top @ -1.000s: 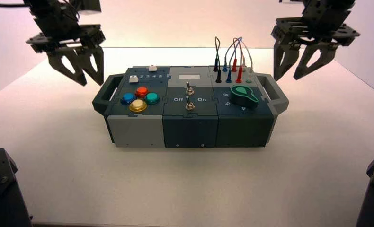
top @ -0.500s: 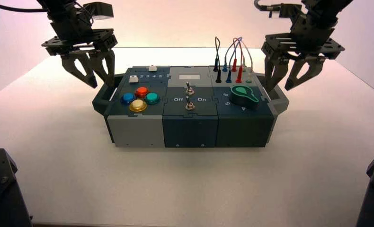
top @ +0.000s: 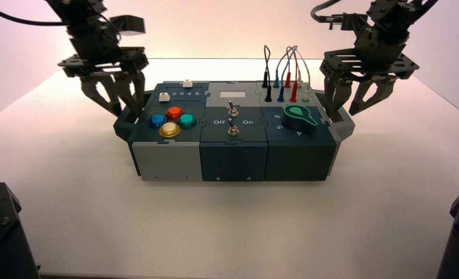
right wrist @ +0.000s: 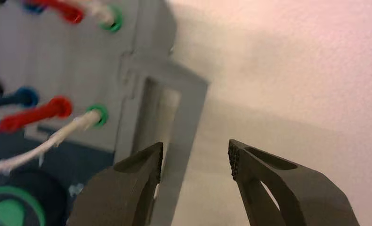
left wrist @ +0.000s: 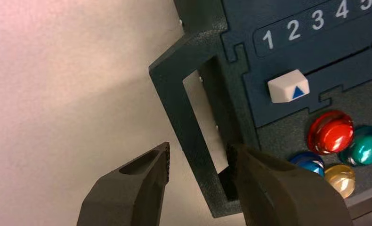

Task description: Move the box to the right.

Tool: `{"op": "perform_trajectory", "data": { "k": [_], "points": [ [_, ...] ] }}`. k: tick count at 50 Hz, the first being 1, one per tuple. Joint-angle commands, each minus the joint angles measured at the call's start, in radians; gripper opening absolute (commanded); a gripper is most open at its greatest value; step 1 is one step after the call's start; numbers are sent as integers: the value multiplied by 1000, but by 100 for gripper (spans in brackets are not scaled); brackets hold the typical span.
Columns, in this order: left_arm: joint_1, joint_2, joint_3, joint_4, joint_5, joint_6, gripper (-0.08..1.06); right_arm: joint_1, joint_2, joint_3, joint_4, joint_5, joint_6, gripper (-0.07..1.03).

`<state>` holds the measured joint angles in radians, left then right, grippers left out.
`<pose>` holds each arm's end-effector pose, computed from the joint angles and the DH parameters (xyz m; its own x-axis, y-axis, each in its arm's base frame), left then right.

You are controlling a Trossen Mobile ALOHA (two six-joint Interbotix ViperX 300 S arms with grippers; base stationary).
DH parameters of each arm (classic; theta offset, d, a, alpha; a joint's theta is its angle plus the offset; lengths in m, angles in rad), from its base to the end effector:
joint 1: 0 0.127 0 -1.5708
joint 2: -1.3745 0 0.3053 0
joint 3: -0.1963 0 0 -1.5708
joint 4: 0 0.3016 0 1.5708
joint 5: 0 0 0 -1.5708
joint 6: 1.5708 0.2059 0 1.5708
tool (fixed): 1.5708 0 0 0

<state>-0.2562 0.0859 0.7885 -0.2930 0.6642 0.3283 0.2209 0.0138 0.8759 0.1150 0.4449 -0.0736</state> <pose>0.2705 -0.1088 -0.0135 0.0055 -0.1855 -0.9826 0.3491 0.9212 -0.1719 0.2926 0.0761 -0.0085 0.2197 0.0999 -0.9704 -0.2014 0.9780 0.0551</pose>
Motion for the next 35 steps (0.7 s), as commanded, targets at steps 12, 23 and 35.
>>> {"op": "perform_trajectory", "data": {
  "k": [12, 23, 35],
  "points": [
    [-100, 34, -55, -3, 0, -21, 44, -98, 25, -52, -81, -15, 43, 71],
    [-166, 77, -118, -5, 25, -38, 44, -158, 37, -83, -132, -17, 66, 71],
    [-213, 167, -235, -8, 51, -43, 44, -215, 92, -143, -150, -46, 67, 71]
  ]
}}
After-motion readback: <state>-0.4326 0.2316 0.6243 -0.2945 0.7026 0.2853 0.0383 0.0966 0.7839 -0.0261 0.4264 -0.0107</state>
